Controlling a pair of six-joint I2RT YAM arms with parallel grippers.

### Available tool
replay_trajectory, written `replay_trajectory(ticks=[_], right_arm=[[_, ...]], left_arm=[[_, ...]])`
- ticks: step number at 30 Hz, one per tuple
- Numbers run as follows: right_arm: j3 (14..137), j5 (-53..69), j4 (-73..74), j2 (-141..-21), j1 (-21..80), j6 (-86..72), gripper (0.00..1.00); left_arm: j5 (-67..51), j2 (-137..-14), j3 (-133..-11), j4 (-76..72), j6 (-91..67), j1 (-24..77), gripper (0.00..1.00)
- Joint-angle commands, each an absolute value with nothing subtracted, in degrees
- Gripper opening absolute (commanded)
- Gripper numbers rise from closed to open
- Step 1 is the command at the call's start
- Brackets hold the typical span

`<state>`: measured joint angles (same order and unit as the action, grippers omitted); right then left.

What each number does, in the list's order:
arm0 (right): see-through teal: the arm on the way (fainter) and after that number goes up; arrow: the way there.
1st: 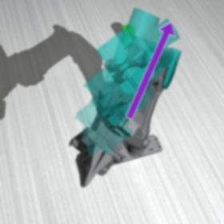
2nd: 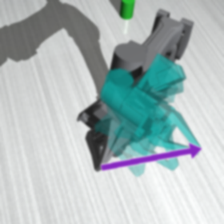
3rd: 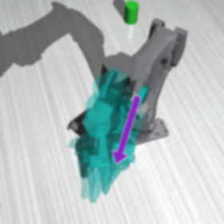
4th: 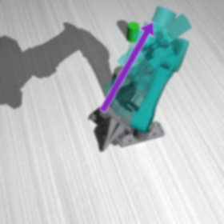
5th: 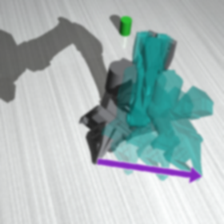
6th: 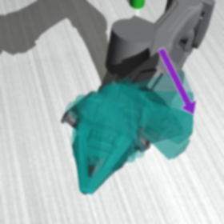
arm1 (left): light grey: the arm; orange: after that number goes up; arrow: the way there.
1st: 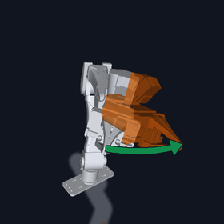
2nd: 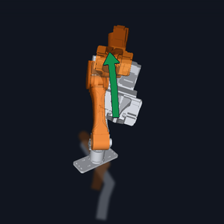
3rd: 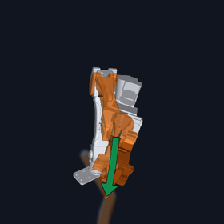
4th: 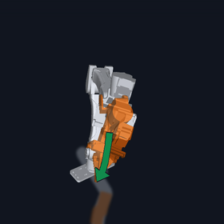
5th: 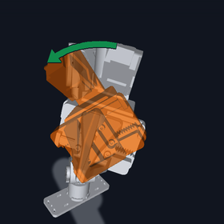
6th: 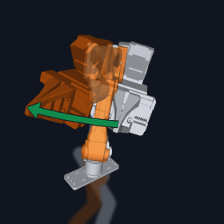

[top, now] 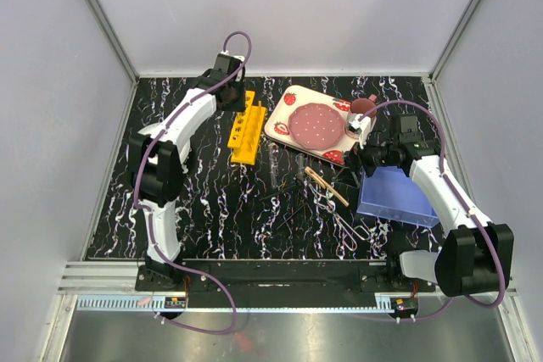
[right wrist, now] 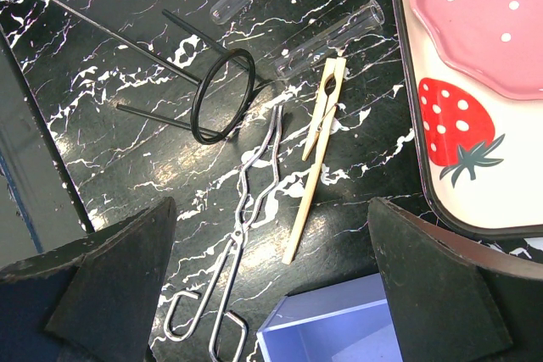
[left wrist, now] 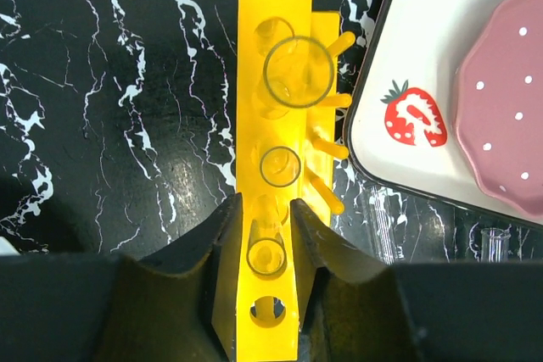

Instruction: Organize the chemistry lab equipment

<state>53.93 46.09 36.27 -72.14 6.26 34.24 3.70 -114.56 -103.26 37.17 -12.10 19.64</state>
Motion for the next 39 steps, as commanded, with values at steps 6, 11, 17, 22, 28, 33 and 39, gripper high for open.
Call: replay_trajectory(ticks=[6, 11, 17, 22, 28, 33, 39], right_arm=[[54.05, 47.28, 35.95, -71.81, 6.24, 35.16, 1.0], [53.88, 49.22, 35.86, -71.63, 6.15, 34.98, 1.0], [57.99, 51.5, 37.08, -73.03, 6.5, 30.77, 1.0], [68.01, 47.73, 46.81, -78.55, 11.14, 29.62, 1.0], [81.81, 44.12, 50.98, -89.44, 19.32, 20.41, 1.0], [89.2, 40.89, 46.85, -100.52, 27.06, 5.64, 1.0], [95.79, 25.59, 41.93, -111.77, 32.69, -5.18, 1.0]], left_arm=[[5.54, -107.24, -100.29, 33.67, -13.18, 19.69, 0.43], [6.42, -101.0, -96.25, 31.38, -13.53, 19.51, 0.6], [5.36, -88.79, -85.9, 27.96, -14.94, 16.88, 0.88], [4.22, -76.31, -72.8, 24.61, -16.52, 11.26, 0.99], [-3.58, -60.49, -57.58, 24.25, -18.19, 2.56, 0.99], [-8.61, -51.88, -50.72, 28.64, -18.2, -1.49, 0.99], [-12.03, -45.97, -47.11, 33.31, -17.93, -1.76, 0.99]])
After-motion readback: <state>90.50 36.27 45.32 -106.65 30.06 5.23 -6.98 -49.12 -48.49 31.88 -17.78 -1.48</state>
